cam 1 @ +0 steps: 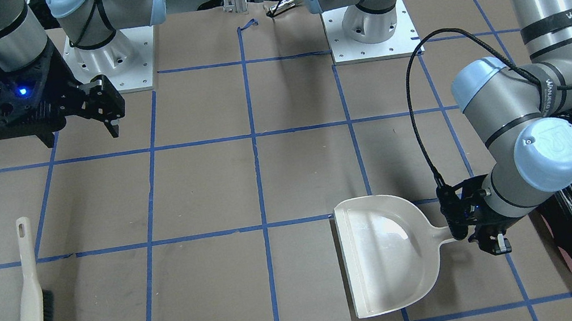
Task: Sweep and dump trash into bin
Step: 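Lower the empty dustpan back onto the table with the left gripper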
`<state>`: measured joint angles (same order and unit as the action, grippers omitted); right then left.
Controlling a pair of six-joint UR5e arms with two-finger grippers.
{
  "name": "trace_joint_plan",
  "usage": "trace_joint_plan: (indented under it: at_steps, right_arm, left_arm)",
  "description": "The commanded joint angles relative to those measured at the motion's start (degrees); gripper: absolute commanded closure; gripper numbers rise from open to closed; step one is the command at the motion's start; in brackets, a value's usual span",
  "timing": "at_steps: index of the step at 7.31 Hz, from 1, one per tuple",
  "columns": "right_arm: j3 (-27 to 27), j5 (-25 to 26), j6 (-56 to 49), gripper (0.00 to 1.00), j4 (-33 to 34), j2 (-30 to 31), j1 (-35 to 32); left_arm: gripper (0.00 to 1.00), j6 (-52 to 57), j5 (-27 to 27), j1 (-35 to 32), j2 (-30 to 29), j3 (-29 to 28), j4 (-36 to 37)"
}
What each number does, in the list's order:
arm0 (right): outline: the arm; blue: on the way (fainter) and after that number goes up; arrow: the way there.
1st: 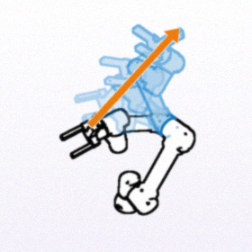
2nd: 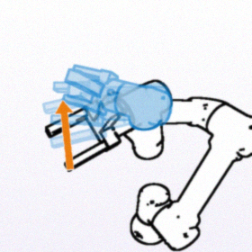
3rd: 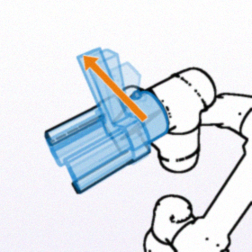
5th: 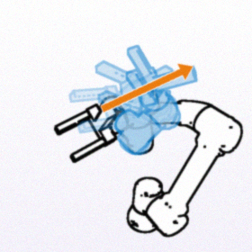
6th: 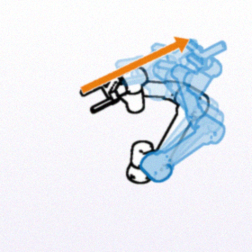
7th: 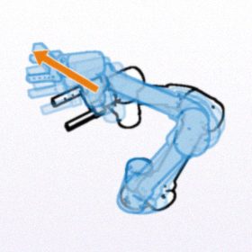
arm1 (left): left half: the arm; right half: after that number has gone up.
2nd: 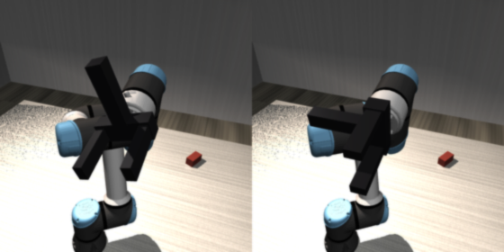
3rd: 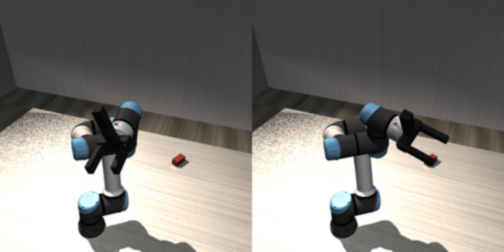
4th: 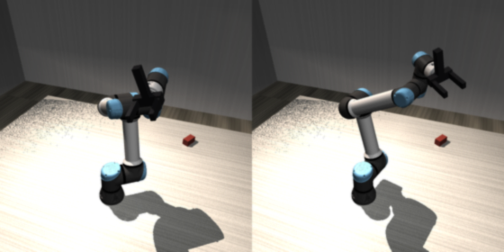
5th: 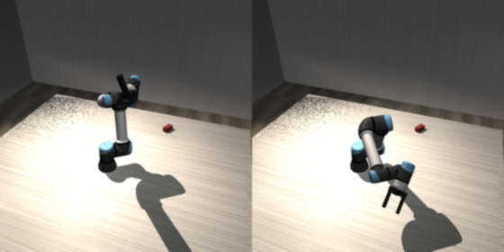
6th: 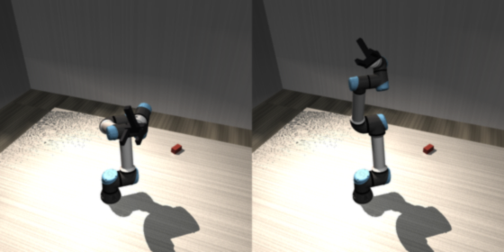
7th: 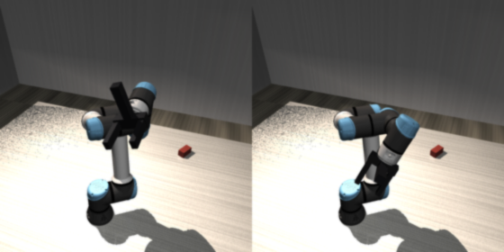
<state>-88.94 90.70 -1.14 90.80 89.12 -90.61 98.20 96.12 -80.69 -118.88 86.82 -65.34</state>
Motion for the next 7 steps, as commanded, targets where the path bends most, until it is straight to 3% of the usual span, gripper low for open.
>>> trace_joint_plan:
  at_steps: [1,7]
  right_arm:
    - [0.00,0.00,0.00,0.00,-0.01,0.00,0.00]
    - [-0.88,0.00,0.00,0.00,1.13,0.08,0.00]
  left_arm:
    - [0.97,0.50,0.12,0.27,-0.03,0.28,0.56]
    - [0.87,0.32,0.03,0.44,-0.47,1.16,1.70]
